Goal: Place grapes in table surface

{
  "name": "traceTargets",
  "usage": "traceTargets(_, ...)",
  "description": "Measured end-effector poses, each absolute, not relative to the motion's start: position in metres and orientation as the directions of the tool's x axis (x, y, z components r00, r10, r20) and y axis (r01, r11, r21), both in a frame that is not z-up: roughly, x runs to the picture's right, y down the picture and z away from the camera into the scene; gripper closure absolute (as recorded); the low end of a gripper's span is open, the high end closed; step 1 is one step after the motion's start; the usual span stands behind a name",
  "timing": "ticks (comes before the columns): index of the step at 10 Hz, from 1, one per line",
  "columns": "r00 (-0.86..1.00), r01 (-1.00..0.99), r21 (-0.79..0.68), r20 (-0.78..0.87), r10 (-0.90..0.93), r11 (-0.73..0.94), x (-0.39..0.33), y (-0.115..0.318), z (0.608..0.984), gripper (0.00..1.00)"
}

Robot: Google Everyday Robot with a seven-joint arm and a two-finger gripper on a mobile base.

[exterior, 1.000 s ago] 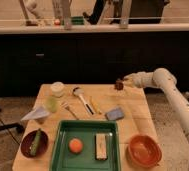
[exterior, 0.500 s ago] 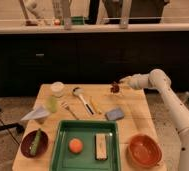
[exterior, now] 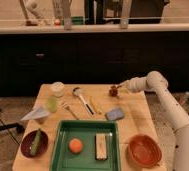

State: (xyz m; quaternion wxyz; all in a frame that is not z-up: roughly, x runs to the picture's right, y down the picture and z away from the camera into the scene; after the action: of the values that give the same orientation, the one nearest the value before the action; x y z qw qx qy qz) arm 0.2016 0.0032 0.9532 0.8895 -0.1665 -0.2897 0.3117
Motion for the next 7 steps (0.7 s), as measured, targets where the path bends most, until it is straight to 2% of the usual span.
traceTargets(5, 0.707, -0.472, -0.488, 0.289, 0.646, 0.735, 0.241, 0.025, 0.966, 1.00)
traceTargets(7, 0.723, -0.483, -0.476, 0.258, 0.641, 0.735, 0.258, 0.025, 0.962, 0.96)
